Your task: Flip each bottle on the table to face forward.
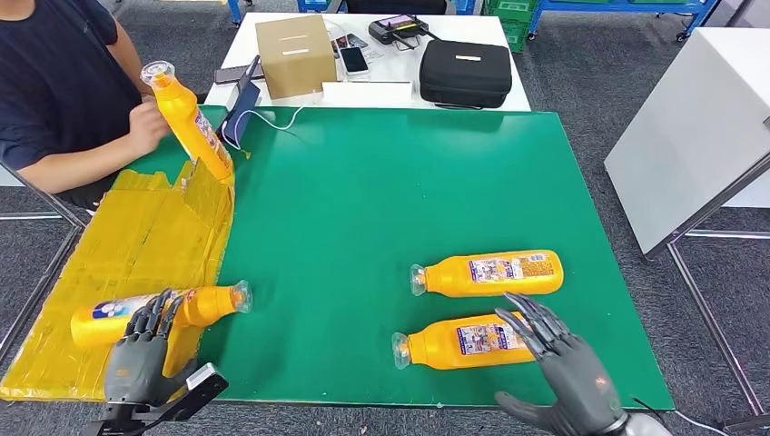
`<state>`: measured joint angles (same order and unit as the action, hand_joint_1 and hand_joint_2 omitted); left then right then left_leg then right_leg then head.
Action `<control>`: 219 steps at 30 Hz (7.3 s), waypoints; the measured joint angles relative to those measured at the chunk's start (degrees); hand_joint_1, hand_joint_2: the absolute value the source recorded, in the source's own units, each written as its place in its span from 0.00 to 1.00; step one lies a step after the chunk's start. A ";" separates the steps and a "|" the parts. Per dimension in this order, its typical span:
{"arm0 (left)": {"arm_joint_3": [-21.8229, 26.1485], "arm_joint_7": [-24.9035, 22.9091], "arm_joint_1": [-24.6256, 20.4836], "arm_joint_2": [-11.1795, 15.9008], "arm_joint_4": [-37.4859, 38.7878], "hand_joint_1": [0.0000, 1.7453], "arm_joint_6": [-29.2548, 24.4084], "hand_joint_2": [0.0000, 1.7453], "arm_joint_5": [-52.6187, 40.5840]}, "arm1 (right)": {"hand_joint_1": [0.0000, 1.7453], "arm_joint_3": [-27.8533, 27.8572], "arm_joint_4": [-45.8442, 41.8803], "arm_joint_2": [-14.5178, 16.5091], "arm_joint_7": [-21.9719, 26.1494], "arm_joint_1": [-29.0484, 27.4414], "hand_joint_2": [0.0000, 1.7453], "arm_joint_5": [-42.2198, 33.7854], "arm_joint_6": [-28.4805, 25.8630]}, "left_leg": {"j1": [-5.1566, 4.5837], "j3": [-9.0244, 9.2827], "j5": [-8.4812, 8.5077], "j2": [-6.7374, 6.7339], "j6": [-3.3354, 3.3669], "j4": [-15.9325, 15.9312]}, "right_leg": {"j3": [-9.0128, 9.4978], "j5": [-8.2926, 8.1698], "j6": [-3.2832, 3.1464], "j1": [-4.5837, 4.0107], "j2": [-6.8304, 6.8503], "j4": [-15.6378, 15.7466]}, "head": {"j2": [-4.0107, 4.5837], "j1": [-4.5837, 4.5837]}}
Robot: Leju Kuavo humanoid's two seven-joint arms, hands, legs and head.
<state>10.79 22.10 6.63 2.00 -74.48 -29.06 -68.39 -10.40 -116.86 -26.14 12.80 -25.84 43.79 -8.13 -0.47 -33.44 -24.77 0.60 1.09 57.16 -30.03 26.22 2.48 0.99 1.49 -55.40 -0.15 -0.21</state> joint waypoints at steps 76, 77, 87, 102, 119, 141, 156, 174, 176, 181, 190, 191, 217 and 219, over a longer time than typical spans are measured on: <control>-0.71 11.13 -4.60 -10.77 -21.58 0.00 28.28 0.00 56.12 | 1.00 -20.96 33.85 -5.97 -8.29 29.42 1.00 7.21 17.63 | 0.03 0.21 0.02 -0.23 0.07 0.02 | -0.10 -0.08 0.10 -0.04 -0.19 0.01 | 0.00 -0.02; -0.75 10.58 -4.52 -10.76 -21.45 0.00 29.29 0.00 57.54 | 1.00 -20.86 33.89 -5.29 -8.08 29.22 1.00 5.83 16.73 | 0.04 0.20 0.03 -0.25 0.07 0.01 | 0.02 -0.10 0.09 -0.05 -0.20 0.00 | 0.00 -0.02; 0.35 1.38 0.10 -11.91 -21.84 0.00 45.45 1.00 79.93 | 1.00 -18.74 25.92 11.50 -4.60 25.99 1.00 -14.37 10.79 | 0.17 -0.14 0.12 -0.34 -0.01 0.01 | -0.26 -0.17 -0.09 -0.20 -0.28 -0.19 | 0.00 0.01; -0.84 -1.43 2.37 -13.13 -22.75 0.00 49.22 1.00 82.92 | 1.00 -16.01 19.67 18.80 -2.89 26.99 1.00 -20.06 8.12 | 0.05 -0.19 0.14 -0.34 0.04 0.02 | -0.27 -0.19 -0.07 -0.06 -0.29 -0.18 | 0.00 -0.01; -16.21 -4.14 4.03 -13.93 -23.02 0.00 50.63 1.00 84.02 | 1.00 -16.43 27.82 31.90 -4.63 35.03 1.00 -16.26 3.44 | 0.08 -0.23 0.15 -0.35 0.04 0.01 | -0.30 -0.19 -0.07 -0.10 -0.29 -0.19 | 0.00 -0.02; -17.16 0.05 6.98 -14.37 -23.72 0.00 48.23 1.00 80.97 | 1.00 -37.43 41.45 36.11 -1.51 36.31 1.00 -2.39 4.88 | 0.09 -0.30 0.15 -0.38 0.04 0.01 | -0.52 -0.17 -0.10 -0.11 -0.30 -0.18 | 0.00 -0.02; -15.49 2.15 9.13 -14.52 -23.72 1.00 48.06 1.00 80.34 | 1.00 -40.22 43.81 35.56 -0.83 37.49 1.00 -1.79 5.03 | 0.10 -0.32 0.14 -0.40 0.03 0.01 | -0.69 -0.17 -0.10 -0.11 -0.31 -0.18 | 0.00 -0.01; -15.35 6.20 9.15 -14.52 -24.69 1.00 44.36 1.00 71.71 | 0.00 -39.56 41.15 34.29 -2.40 34.33 1.00 0.54 2.73 | 0.09 -0.37 0.13 -0.36 0.03 0.01 | -0.86 -0.16 -0.10 -0.11 -0.29 -0.18 | 0.00 -0.02; -14.81 8.01 8.83 -14.51 -25.42 1.00 41.30 1.00 66.97 | 0.00 -38.45 38.60 33.34 -3.22 32.08 1.00 1.03 1.52 | 0.09 -0.44 0.14 -0.36 0.04 0.01 | -0.68 -0.18 -0.09 -0.10 -0.29 -0.18 | 0.00 -0.02; -9.72 11.46 6.84 -13.97 -26.10 1.00 28.95 1.00 48.90 | 0.00 -33.89 29.10 29.47 -3.67 26.46 1.00 0.37 -0.10 | 0.09 -0.46 0.15 -0.32 0.04 0.01 | -0.60 -0.19 -0.08 -0.10 -0.26 -0.18 | 0.00 -0.02; -0.55 9.87 4.07 -9.34 -19.17 1.00 5.00 1.00 12.80 | 0.00 -17.17 12.89 18.11 1.66 16.64 1.00 -8.67 -1.40 | 0.00 -0.45 0.14 -0.31 0.05 0.02 | -0.60 -0.19 -0.07 0.00 -0.26 -0.17 | 0.00 -0.02; -0.45 8.53 3.69 -8.46 -17.56 1.00 2.79 1.00 8.97 | 0.00 -14.54 11.58 16.98 2.68 15.91 1.00 -10.59 -0.55 | -0.01 -0.46 0.14 -0.31 0.05 0.02 | -0.60 -0.19 -0.07 0.00 -0.26 -0.17 | 0.00 -0.02; -22.41 -29.35 -12.93 10.92 19.14 0.00 -6.19 1.00 -21.36 | 0.00 1.37 5.23 10.91 6.13 16.25 1.00 -15.40 5.25 | 0.00 0.76 -0.08 0.33 -0.18 -0.13 | 0.32 0.10 -0.15 -0.01 0.24 -0.15 | 0.00 0.01; -23.66 -28.69 -13.57 11.82 19.48 0.00 -4.75 1.00 -21.39 | 0.00 1.37 5.33 10.91 6.13 16.25 1.00 -15.25 5.29 | 0.00 1.02 -0.10 0.35 -0.21 -0.16 | 0.59 0.13 -0.18 -0.01 0.26 -0.16 | 0.00 0.01</control>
<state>-12.88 -6.59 -6.94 13.82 -55.00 -33.81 -89.78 -9.03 -111.54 -15.23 18.93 -9.59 28.53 -2.84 -0.47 -32.42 -24.87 0.94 0.88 57.00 -29.44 26.36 2.30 0.98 1.75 -55.55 -0.15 -0.20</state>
